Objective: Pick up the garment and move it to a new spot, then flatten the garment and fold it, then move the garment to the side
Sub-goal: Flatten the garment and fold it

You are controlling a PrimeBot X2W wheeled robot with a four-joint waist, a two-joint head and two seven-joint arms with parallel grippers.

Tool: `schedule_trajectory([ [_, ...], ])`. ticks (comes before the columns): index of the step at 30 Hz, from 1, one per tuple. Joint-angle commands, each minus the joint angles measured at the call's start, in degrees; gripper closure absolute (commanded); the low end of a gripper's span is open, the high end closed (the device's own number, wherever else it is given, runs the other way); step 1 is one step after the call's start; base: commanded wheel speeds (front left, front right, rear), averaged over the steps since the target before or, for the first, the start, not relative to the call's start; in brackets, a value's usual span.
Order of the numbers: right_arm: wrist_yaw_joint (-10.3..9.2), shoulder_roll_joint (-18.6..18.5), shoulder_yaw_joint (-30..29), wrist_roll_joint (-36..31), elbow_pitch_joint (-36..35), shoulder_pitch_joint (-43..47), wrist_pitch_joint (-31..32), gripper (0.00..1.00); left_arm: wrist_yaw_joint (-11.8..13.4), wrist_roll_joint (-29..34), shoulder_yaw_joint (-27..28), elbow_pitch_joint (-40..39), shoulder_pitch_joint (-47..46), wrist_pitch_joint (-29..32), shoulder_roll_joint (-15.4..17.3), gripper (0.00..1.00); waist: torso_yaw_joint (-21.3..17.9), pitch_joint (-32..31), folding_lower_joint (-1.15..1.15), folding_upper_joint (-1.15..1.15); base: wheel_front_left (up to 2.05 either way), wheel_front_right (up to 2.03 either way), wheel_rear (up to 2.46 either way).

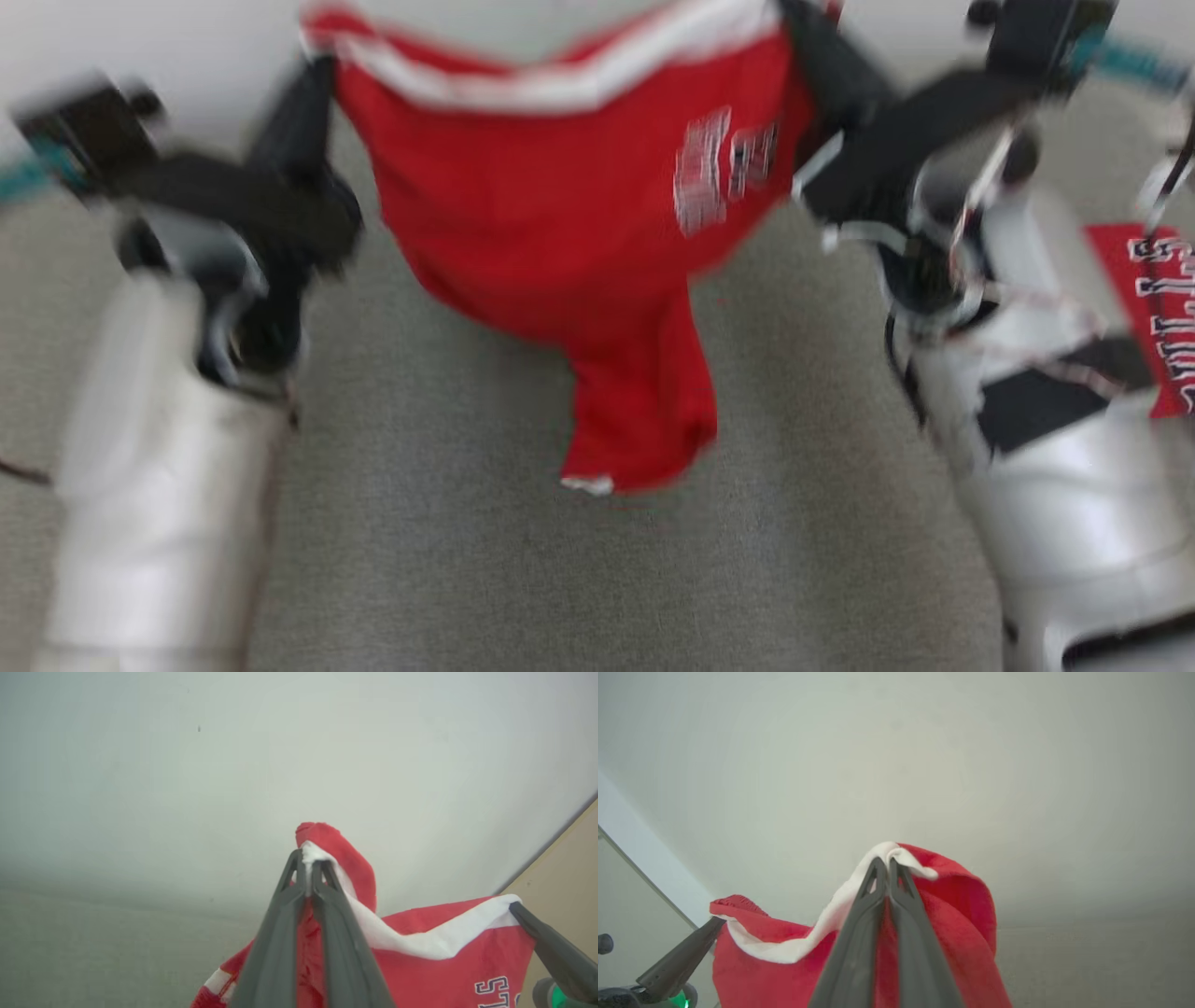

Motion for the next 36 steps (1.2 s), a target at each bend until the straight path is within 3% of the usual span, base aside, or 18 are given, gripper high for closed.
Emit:
schedule_trajectory([
  [1, -0.12, -0.29, 0.85, -1.63, 1.19, -4.02, -1.04, 1.0, 0.37, -0.64, 0.73, -0.05, -3.78, 0.0, 0.63, 1.0, -3.24, 11.1, 0.0, 0.0, 0.0, 0.0, 0.0],
  [5, -0.12, -0.44, 1.35, -2.64, 5.68, -15.98, -4.92, 1.0, 1.54, -2.02, 3.4, 0.23, -14.83, -0.43, 1.35, 1.0, -3.2, 17.57, 0.0, 0.0, 0.0, 0.0, 0.0],
  [9, -0.12, -0.74, 1.15, -3.95, 9.08, -26.67, -13.21, 1.0, 2.02, -2.76, 5.42, -0.59, -24.52, -1.8, 2.14, 1.0, -2.56, 22.3, 0.0, 0.0, 0.0, 0.0, 0.0],
  [13, -0.13, -1.0, 0.77, -6.48, 12.18, -33.18, -23.75, 1.0, 1.1, -2.57, 6.58, -0.86, -30.29, -6.62, 2.73, 1.0, -1.87, 25.09, 0.0, 0.0, 0.0, 0.0, 0.0],
  [16, -0.13, -1.68, 1.98, -8.79, 13.6, -34.84, -26.33, 1.0, 0.21, -3.26, 6.73, -0.45, -31.08, -10.05, 2.82, 1.0, -1.17, 25.86, 0.0, 0.0, 0.0, 0.0, 0.0],
  [22, -0.13, -3.21, 6.85, -10.74, 16.07, -30.78, -26.94, 1.0, -0.7, -3.47, 3.42, 1.31, -24.61, -12.41, 2.8, 1.0, -0.1, 25.59, 0.0, 0.0, 0.0, 0.0, 0.0],
  [28, -0.13, -6.43, 16.04, -6.61, 15.7, -21.92, -26.95, 1.0, -0.71, -7.46, -3.75, -0.48, -10.53, -14.22, 3.89, 1.0, 0.21, 21.24, 0.0, 0.0, 0.0, 0.0, 0.0],
  [36, -0.13, -17.13, 26.02, -0.35, 4.95, -6.16, -22.42, 1.0, -0.72, -12.82, -12.32, -4.35, 8.63, -14.46, 7.69, 1.0, 1.42, 10.07, 0.0, 0.0, 0.0, 0.0, 0.0],
])
